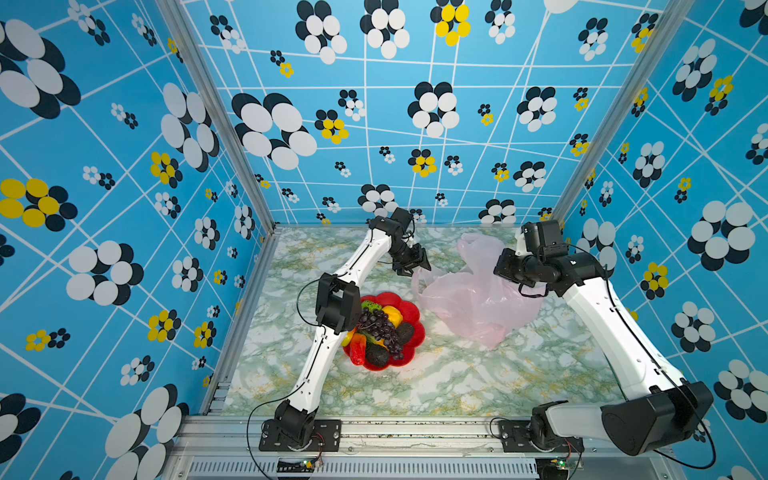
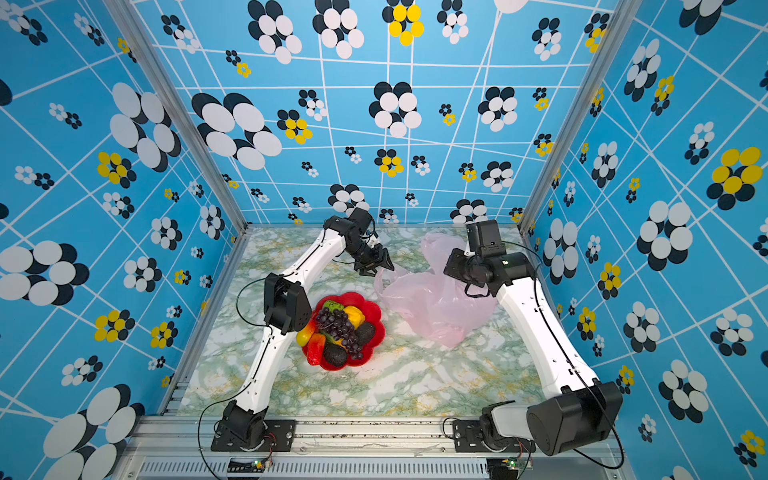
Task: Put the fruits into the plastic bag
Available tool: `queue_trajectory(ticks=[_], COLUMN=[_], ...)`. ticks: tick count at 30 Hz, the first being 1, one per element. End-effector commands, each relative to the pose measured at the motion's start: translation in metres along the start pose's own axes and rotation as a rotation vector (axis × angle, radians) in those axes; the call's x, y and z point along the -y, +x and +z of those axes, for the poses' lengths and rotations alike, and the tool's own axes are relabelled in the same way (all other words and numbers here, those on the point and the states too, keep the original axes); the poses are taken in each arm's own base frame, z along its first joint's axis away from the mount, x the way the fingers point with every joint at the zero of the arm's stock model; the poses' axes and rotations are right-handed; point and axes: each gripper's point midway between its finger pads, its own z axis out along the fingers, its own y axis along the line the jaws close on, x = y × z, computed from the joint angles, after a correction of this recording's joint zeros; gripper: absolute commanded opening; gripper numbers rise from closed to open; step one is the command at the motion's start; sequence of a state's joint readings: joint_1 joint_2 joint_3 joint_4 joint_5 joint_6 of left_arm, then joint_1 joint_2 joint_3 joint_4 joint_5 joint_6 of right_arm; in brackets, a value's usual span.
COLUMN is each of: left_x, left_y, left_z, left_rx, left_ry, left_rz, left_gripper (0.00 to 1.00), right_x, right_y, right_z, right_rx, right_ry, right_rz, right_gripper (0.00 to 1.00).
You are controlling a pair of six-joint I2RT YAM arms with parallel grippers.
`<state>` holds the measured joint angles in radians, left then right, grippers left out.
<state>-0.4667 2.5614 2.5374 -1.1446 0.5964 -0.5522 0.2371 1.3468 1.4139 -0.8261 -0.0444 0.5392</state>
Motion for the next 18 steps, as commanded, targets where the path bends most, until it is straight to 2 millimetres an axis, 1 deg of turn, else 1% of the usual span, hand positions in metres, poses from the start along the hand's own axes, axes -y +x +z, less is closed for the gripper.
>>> queue_trajectory(ticks=[1,3,4,6,8,10,11,13,16,18], left_x=[-0.001,-0.004,-0.006,-0.008,-0.006,0.0,0.009,0.026,0.051,0.067], left_y=[0.0,0.002,0.002,0.002,-0.002,-0.011,-0.017,-0.031,-0.048,-0.053], left_z=[0.011,0.012,0.013,0.013,0.007,-0.009,-0.021,-0.055,-0.119,-0.17], left_rx=[-0.017,-0.025,-0.028,-0.03,-0.017,0.02,0.049,0.128,0.272,0.378], left_ry=[0.01,-0.003,-0.007,-0.008,0.005,0.04,0.073,0.128,0.203,0.248], left_rz=[-0.005,-0.003,-0.003,-0.011,-0.026,-0.04,-0.037,-0.03,-0.002,0.033], left_gripper=[0.57,0.51,0.46,0.21,0.0,0.0,0.0,0.0,0.0,0.0], right_x=[-0.003,-0.003,-0.003,-0.003,-0.005,-0.006,-0.008,-0.012,-0.026,-0.035], right_y=[0.004,0.005,0.005,0.006,0.005,0.001,-0.002,-0.012,-0.033,-0.047], right_z=[-0.005,-0.005,-0.005,-0.005,-0.005,-0.008,-0.01,-0.016,-0.031,-0.043], right_rx=[-0.002,-0.003,-0.003,0.0,0.01,0.03,0.044,0.085,0.178,0.251], right_ry=[-0.022,-0.021,-0.022,-0.025,-0.031,-0.038,-0.042,-0.057,-0.117,-0.162], right_rz=[0.007,0.009,0.009,0.014,0.013,0.015,0.013,0.007,-0.014,-0.023], right_gripper=[0.0,0.0,0.0,0.0,0.0,0.0,0.0,0.0,0.0,0.0])
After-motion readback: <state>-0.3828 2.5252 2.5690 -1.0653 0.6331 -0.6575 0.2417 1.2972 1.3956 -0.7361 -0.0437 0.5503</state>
